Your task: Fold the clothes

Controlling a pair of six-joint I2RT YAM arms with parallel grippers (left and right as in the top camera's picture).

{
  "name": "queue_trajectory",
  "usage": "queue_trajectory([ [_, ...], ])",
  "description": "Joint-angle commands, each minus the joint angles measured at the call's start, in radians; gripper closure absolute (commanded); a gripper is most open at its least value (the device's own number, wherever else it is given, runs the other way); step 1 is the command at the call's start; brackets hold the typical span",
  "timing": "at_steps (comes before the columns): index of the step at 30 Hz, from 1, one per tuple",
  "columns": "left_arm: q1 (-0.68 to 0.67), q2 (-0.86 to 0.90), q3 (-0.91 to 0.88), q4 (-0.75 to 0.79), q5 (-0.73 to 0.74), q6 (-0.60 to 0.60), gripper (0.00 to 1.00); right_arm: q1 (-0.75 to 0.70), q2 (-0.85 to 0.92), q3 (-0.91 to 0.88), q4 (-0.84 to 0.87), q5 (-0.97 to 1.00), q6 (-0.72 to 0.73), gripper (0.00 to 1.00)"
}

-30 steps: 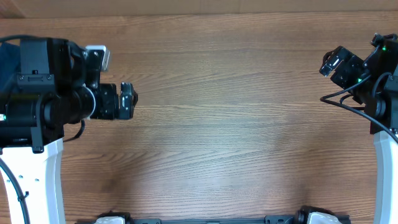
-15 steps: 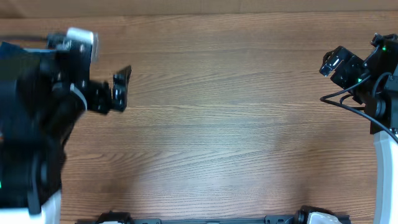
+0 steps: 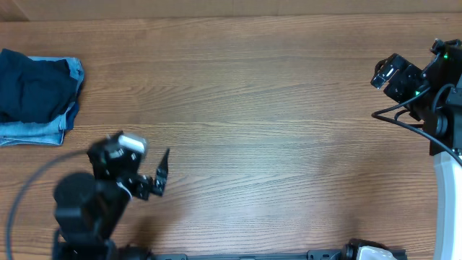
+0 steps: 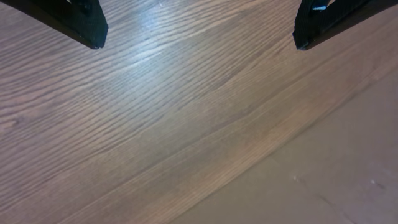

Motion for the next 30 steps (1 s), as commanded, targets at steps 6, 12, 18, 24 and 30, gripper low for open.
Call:
queue_trajectory([
  [6,-0.006,-0.337,-0.321,0.042,0.044,0.021,0.0,-0.002,-0.004,0.016,0.005,0.003,-0.006,0.0],
  [12,-0.006,-0.473,-0.449,0.042,0.048,0.018,0.0,-0.002,-0.004,0.016,0.005,0.003,-0.006,0.0],
  [18,-0.006,-0.482,-0.514,0.049,0.021,0.023,0.0,-0.002,-0.004,0.016,0.005,0.003,-0.006,0.0],
  [24,-0.006,-0.482,-0.578,0.068,-0.04,0.023,0.0,-0.002,-0.004,0.016,0.005,0.003,-0.006,0.0],
  [30,-0.006,-0.482,-0.59,0.09,-0.045,0.022,0.0,-0.002,-0.004,0.016,0.005,0.003,-0.006,0.0],
])
